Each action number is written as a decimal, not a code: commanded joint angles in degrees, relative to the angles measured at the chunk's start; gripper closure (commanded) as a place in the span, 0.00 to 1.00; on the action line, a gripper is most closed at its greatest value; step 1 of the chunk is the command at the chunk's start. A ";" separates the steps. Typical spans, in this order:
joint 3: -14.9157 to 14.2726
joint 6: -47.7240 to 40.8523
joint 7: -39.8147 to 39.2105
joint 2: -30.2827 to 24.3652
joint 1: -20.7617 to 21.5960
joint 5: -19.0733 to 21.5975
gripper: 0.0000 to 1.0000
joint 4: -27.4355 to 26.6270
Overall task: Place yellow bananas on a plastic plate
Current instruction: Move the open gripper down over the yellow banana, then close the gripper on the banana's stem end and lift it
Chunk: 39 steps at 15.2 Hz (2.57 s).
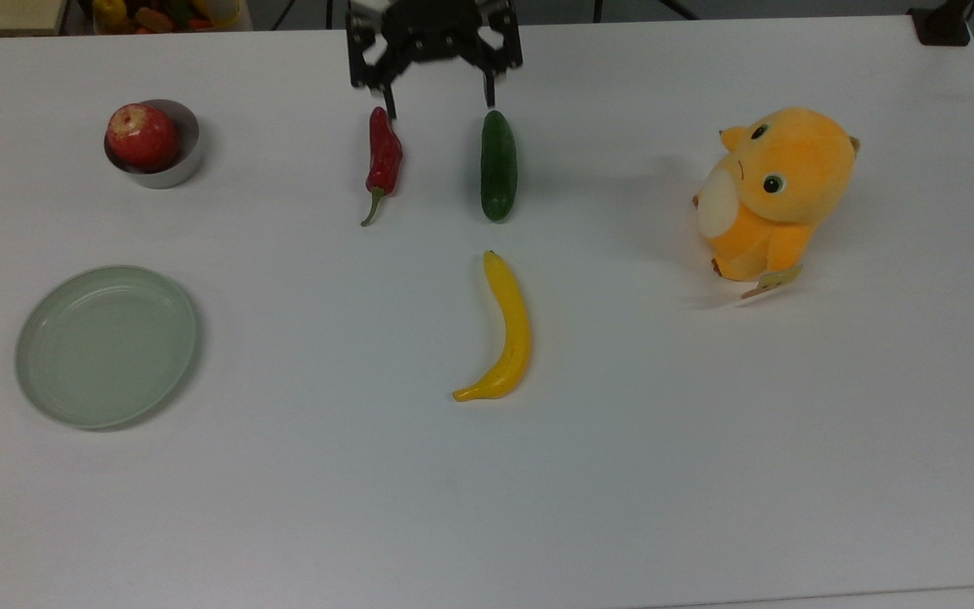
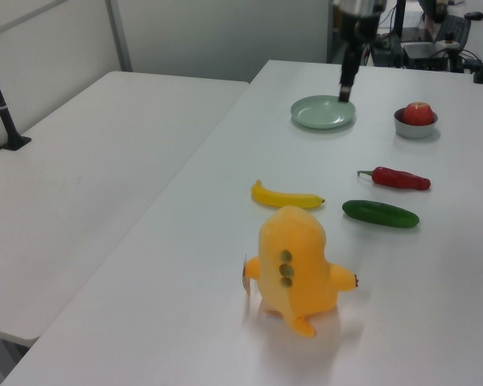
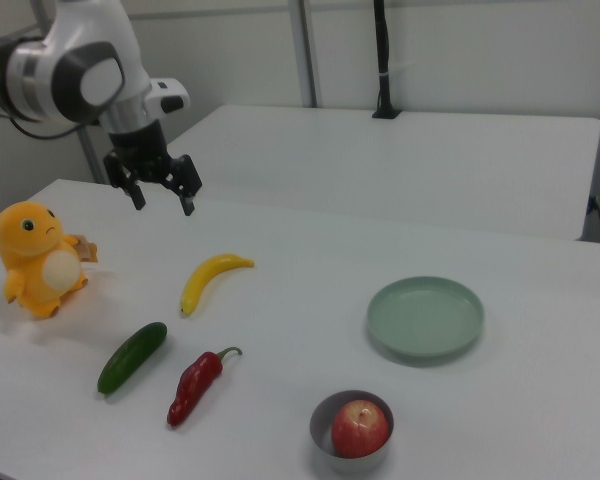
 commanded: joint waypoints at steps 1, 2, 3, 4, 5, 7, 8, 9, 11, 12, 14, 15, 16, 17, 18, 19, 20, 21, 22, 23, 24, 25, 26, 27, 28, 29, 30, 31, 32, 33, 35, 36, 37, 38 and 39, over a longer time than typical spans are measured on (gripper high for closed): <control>-0.51 7.16 -0.14 5.24 1.41 -0.61 0.00 0.32; -0.51 8.39 -0.14 6.38 1.85 -0.61 0.00 0.32; -0.51 9.71 -0.05 7.61 2.12 -0.61 0.00 0.32; -0.51 10.86 0.03 8.76 2.64 -0.61 0.00 0.32; -0.60 12.61 0.12 10.68 3.34 -0.70 0.00 0.32; -0.60 15.68 0.12 13.41 4.14 -0.70 0.00 0.32; -0.60 17.35 0.21 14.56 4.40 -0.70 0.00 0.32; -0.60 18.50 0.21 15.61 4.49 -0.70 0.00 0.32; -0.60 20.17 0.21 17.46 4.49 -0.70 0.00 0.32; -0.60 21.40 0.21 18.34 4.75 -0.70 0.00 0.32; -0.60 23.51 0.21 20.27 5.19 -0.79 0.00 0.32; -0.60 24.65 0.21 21.15 5.28 -0.79 0.00 0.32; -0.60 25.88 0.21 22.12 5.37 -1.49 0.00 0.32; -0.60 26.77 0.21 22.91 5.37 -2.80 0.00 0.32; -0.51 27.56 0.21 23.79 5.37 -3.85 0.00 0.32; -0.51 28.26 0.21 24.32 5.37 -4.65 0.00 0.32; -0.51 28.79 0.21 24.85 5.37 -4.83 0.00 0.32; -0.51 29.23 0.21 25.29 5.46 -4.83 0.00 0.32; -0.60 29.58 0.21 25.64 5.98 -4.83 0.00 0.41; -0.51 29.94 0.21 25.82 6.07 -4.83 0.00 0.32; -0.51 30.03 0.21 26.08 6.07 -4.83 0.00 0.41; -0.60 30.03 0.21 26.08 6.07 -4.83 0.00 0.41; -0.51 30.03 0.21 26.17 6.16 -4.83 0.00 0.41; -0.51 30.03 0.21 26.17 6.16 -4.83 0.00 0.41; -0.51 30.03 0.21 26.17 6.16 -4.83 0.07 0.32; -0.51 30.03 0.21 26.17 6.16 -4.83 0.23 0.32; -0.51 30.03 0.21 26.17 6.16 -4.83 0.39 0.32; -0.51 30.03 0.21 26.17 6.16 -4.83 0.58 0.32; -0.51 30.03 0.21 26.17 6.16 -4.92 0.77 0.32; -0.51 30.03 0.12 26.17 6.16 -4.92 0.89 0.32; -0.51 30.03 -0.05 26.08 6.16 -6.14 0.96 0.32; -0.51 29.94 0.03 26.08 6.16 -6.32 0.96 0.32; -0.43 29.68 0.12 25.82 6.16 -6.24 0.96 0.32; -0.42 29.59 0.21 25.21 5.81 -6.24 0.96 0.32; -0.42 29.41 0.21 24.77 5.72 -5.98 0.96 0.41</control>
